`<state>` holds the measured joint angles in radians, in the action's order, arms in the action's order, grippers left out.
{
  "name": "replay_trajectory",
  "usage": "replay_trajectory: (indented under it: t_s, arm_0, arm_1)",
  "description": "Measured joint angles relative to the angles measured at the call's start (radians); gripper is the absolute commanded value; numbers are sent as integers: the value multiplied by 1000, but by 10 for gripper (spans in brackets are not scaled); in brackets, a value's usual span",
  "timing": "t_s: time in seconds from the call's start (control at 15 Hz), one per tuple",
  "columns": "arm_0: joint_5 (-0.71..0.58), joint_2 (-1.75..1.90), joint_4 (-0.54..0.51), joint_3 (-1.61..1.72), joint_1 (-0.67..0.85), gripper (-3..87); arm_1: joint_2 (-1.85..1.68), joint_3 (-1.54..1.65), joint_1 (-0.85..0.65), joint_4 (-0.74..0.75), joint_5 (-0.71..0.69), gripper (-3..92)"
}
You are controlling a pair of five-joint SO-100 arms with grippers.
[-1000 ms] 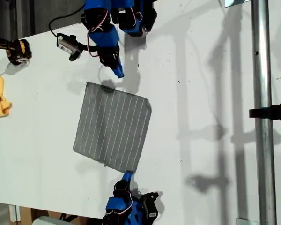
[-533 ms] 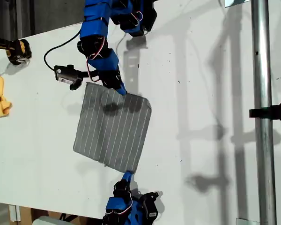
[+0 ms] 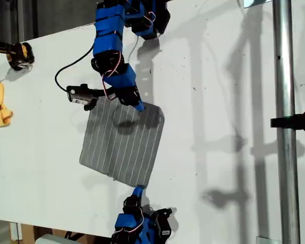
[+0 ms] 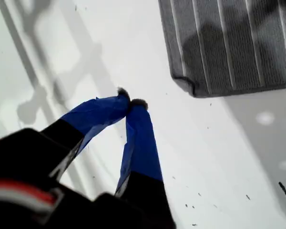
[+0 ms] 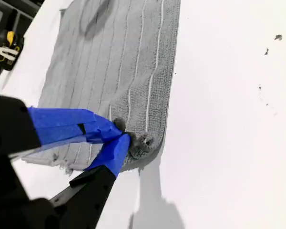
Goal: Grasp corners of a towel and fold twice.
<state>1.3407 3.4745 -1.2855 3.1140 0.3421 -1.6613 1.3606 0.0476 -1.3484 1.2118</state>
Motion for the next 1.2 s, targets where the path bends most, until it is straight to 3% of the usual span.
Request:
replay_trajectory:
  t_s: [0.2,0.47,1.2]
  arm_0:
    - [0,0,0,0,0,-15]
    - [0,0,0,0,2,-15]
    - [0,0,0,0,8,-15]
  arm_1:
    - [0,0,15,21,-40,221]
    - [46,2,15,23,-52,329]
    - [367,2,-28,5,-55,294]
